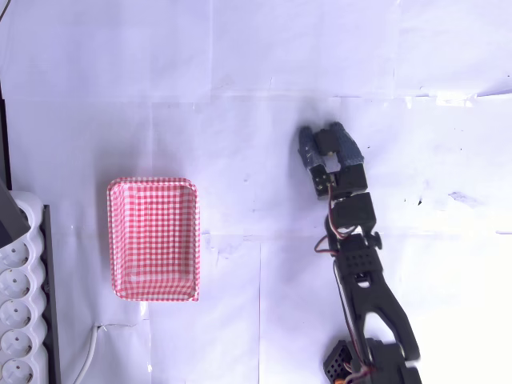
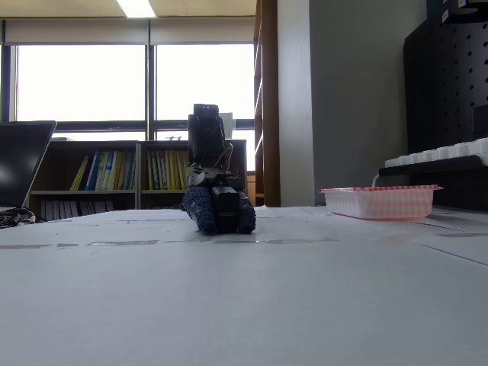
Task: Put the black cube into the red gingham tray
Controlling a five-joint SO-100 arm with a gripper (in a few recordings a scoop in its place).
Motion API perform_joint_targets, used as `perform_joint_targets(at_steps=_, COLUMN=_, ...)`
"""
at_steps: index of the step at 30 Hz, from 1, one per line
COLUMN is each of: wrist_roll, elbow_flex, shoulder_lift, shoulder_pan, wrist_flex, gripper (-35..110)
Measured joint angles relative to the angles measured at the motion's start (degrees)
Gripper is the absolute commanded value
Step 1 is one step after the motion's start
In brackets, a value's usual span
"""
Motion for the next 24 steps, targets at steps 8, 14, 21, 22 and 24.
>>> perform_joint_targets(at_steps=8, wrist_roll=-14.77, elbow_flex=24.7, shoulder_lift=-2.72, shoulder_pan=-10.37, wrist_flex=55.9, gripper=0)
perform_joint_targets(at_steps=14, wrist_roll=-25.05, elbow_flex=49.31, shoulder_lift=-2.72, shoulder_pan=-21.88, wrist_flex=81.56, gripper=0)
perform_joint_targets(at_steps=21, wrist_roll=-29.0, elbow_flex=75.5, shoulder_lift=0.09, shoulder_pan=-35.86, wrist_flex=94.22, gripper=0)
perform_joint_targets(at_steps=22, wrist_roll=-29.18, elbow_flex=77.61, shoulder_lift=1.58, shoulder_pan=-37.53, wrist_flex=94.57, gripper=0)
perform_joint_targets(at_steps=24, wrist_roll=-29.18, elbow_flex=80.16, shoulder_lift=5.01, shoulder_pan=-39.81, wrist_flex=93.6, gripper=0)
